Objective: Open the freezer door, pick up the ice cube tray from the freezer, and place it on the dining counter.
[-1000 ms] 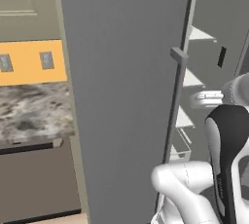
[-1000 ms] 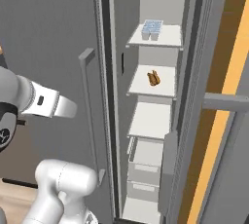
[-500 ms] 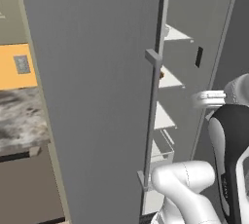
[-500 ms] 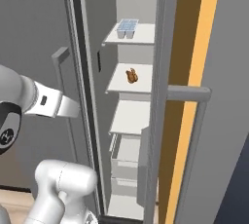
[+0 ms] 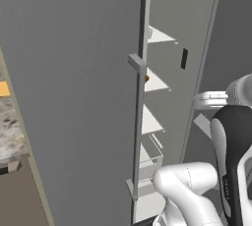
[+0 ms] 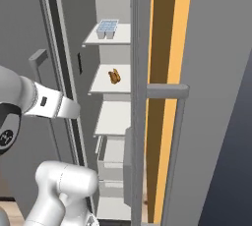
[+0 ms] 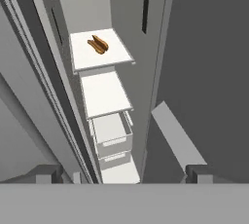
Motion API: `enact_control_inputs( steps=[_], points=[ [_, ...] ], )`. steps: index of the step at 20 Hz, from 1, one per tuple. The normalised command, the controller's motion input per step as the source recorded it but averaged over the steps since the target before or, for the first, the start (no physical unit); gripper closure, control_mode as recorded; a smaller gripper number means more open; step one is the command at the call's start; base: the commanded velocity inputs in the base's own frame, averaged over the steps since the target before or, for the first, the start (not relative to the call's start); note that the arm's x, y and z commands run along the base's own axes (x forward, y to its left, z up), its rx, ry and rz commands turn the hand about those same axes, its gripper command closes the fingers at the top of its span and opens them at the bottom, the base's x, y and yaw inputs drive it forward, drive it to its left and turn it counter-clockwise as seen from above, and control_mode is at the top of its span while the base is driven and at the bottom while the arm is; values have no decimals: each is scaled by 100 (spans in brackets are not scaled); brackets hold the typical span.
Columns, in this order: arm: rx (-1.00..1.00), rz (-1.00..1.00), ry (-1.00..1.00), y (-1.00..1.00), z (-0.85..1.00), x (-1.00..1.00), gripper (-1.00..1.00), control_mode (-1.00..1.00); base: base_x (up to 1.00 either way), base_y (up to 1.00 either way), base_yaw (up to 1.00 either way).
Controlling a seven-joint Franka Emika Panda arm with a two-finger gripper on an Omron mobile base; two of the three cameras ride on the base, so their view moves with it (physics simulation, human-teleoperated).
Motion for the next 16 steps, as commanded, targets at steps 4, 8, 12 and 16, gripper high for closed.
enact_control_inputs(
  steps=[4,8,12,16],
  points=[
    [0,0,0,0,0,0,-100,100,43,-41,-8],
    [0,0,0,0,0,0,-100,100,57,-19,0],
    [0,0,0,0,0,0,-100,100,75,-16,0],
    [0,0,0,0,0,0,-100,100,86,-2,0]
  ],
)
